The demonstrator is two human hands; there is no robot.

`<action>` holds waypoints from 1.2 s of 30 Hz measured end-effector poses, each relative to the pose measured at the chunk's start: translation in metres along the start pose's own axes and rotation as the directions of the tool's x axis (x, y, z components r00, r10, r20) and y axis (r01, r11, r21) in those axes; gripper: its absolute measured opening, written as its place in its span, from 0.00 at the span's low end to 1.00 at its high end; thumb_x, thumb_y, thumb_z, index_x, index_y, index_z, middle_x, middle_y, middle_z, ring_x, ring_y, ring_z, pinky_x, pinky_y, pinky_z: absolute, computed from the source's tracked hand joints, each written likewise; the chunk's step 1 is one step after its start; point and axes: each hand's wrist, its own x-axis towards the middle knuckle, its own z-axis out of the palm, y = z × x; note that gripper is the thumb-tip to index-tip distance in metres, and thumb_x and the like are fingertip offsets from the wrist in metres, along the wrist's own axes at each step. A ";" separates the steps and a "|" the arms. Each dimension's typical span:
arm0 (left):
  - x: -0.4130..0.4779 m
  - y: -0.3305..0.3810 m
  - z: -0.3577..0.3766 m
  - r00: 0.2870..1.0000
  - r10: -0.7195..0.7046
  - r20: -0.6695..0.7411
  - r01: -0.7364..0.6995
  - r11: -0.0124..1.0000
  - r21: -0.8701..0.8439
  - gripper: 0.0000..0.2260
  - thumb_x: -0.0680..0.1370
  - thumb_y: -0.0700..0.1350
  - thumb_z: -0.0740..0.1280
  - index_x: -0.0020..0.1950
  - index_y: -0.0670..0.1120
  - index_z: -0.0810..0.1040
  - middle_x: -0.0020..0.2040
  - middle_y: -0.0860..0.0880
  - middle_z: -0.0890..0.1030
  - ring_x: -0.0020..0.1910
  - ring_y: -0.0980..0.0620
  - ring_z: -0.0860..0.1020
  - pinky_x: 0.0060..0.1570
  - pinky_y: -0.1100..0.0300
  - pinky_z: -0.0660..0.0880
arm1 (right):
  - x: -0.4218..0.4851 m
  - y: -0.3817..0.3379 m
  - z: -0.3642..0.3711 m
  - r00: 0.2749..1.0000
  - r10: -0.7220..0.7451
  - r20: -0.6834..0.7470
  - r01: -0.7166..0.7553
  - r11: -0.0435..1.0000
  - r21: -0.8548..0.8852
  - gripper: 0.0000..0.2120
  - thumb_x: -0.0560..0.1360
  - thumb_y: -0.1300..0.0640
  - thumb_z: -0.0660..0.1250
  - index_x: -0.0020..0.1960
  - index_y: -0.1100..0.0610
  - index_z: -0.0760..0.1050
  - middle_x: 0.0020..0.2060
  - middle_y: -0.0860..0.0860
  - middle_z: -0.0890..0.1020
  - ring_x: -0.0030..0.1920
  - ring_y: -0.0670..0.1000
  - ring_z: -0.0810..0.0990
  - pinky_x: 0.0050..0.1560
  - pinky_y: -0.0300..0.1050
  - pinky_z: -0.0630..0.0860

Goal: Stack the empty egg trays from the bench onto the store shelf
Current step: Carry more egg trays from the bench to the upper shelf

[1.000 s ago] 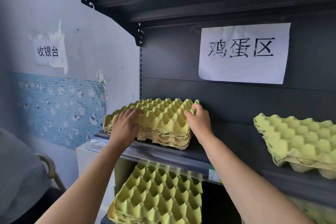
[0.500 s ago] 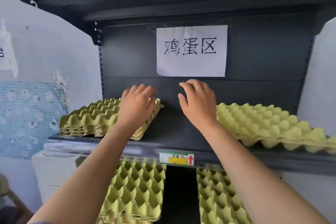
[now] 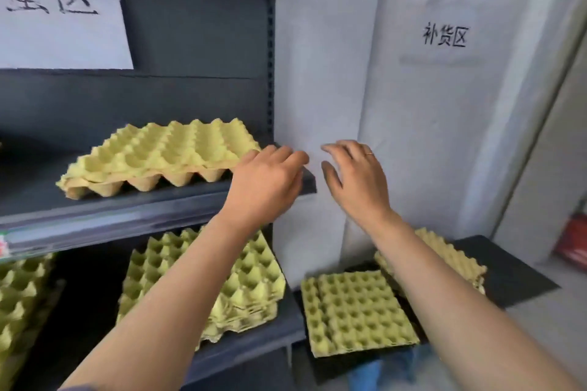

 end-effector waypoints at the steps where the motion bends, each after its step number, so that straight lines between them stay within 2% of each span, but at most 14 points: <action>1: 0.008 0.018 0.014 0.999 0.036 0.010 -0.035 0.999 -0.025 0.12 0.74 0.43 0.58 0.50 0.43 0.79 0.38 0.46 0.79 0.37 0.41 0.78 0.34 0.52 0.73 | -0.010 0.022 -0.006 1.000 0.019 0.008 -0.019 0.999 -0.026 0.13 0.73 0.59 0.66 0.56 0.61 0.79 0.51 0.57 0.81 0.50 0.63 0.78 0.49 0.55 0.77; 5: 0.032 0.077 0.073 0.989 0.141 0.052 -0.132 0.980 -0.147 0.09 0.73 0.42 0.62 0.49 0.43 0.80 0.37 0.45 0.79 0.36 0.41 0.78 0.35 0.51 0.73 | -0.049 0.107 -0.015 0.984 0.152 0.097 -0.138 0.981 -0.133 0.14 0.77 0.56 0.63 0.61 0.58 0.77 0.54 0.55 0.80 0.54 0.60 0.77 0.52 0.53 0.74; 10: 0.050 0.131 0.168 0.960 0.233 0.153 -0.190 0.949 -0.251 0.06 0.70 0.41 0.69 0.46 0.44 0.80 0.35 0.48 0.79 0.35 0.44 0.78 0.34 0.55 0.72 | -0.087 0.208 -0.002 0.922 0.300 0.245 -0.232 0.934 -0.271 0.16 0.79 0.53 0.59 0.65 0.54 0.74 0.58 0.52 0.79 0.59 0.56 0.74 0.56 0.49 0.69; 15: 0.073 0.167 0.278 0.919 0.216 0.331 -0.082 0.923 -0.376 0.12 0.78 0.48 0.58 0.60 0.50 0.74 0.50 0.51 0.79 0.53 0.47 0.75 0.48 0.54 0.67 | -0.109 0.294 0.024 0.845 0.398 0.356 -0.269 0.893 -0.361 0.15 0.80 0.53 0.58 0.65 0.54 0.73 0.58 0.51 0.78 0.59 0.55 0.74 0.57 0.49 0.70; 20: 0.093 0.201 0.367 0.847 0.235 0.477 0.003 0.895 -0.446 0.14 0.79 0.49 0.56 0.64 0.53 0.71 0.55 0.52 0.78 0.57 0.49 0.73 0.51 0.56 0.65 | -0.129 0.372 0.045 0.758 0.460 0.461 -0.287 0.871 -0.398 0.17 0.80 0.51 0.57 0.67 0.52 0.71 0.60 0.51 0.77 0.59 0.55 0.74 0.56 0.48 0.71; 24: 0.102 0.231 0.427 0.763 0.228 0.604 0.082 0.894 -0.441 0.15 0.79 0.50 0.57 0.65 0.53 0.70 0.60 0.53 0.77 0.60 0.50 0.72 0.57 0.54 0.67 | -0.143 0.441 0.054 0.657 0.533 0.533 -0.344 0.841 -0.417 0.17 0.80 0.50 0.55 0.68 0.49 0.69 0.61 0.49 0.76 0.60 0.54 0.73 0.57 0.49 0.73; 27: 0.106 0.257 0.470 0.721 0.197 0.665 0.131 0.903 -0.409 0.15 0.79 0.50 0.57 0.66 0.53 0.70 0.60 0.54 0.76 0.61 0.50 0.73 0.57 0.53 0.70 | -0.155 0.497 0.059 0.589 0.553 0.589 -0.354 0.832 -0.427 0.18 0.80 0.50 0.56 0.69 0.48 0.68 0.60 0.50 0.76 0.60 0.54 0.73 0.56 0.51 0.75; 30: 0.105 0.284 0.507 0.655 0.121 0.746 0.219 0.914 -0.341 0.16 0.79 0.51 0.58 0.66 0.54 0.70 0.61 0.53 0.76 0.61 0.50 0.73 0.56 0.53 0.71 | -0.170 0.555 0.066 0.474 0.576 0.666 -0.391 0.815 -0.427 0.19 0.80 0.49 0.57 0.70 0.49 0.66 0.61 0.51 0.75 0.61 0.55 0.73 0.57 0.53 0.75; 36: 0.096 0.330 0.567 0.454 -0.059 0.889 0.466 0.866 -0.181 0.18 0.78 0.50 0.59 0.69 0.53 0.67 0.64 0.52 0.74 0.62 0.50 0.73 0.54 0.53 0.72 | -0.201 0.647 0.088 0.268 0.568 0.778 -0.465 0.783 -0.412 0.20 0.79 0.49 0.59 0.70 0.50 0.65 0.62 0.54 0.74 0.61 0.56 0.73 0.57 0.54 0.75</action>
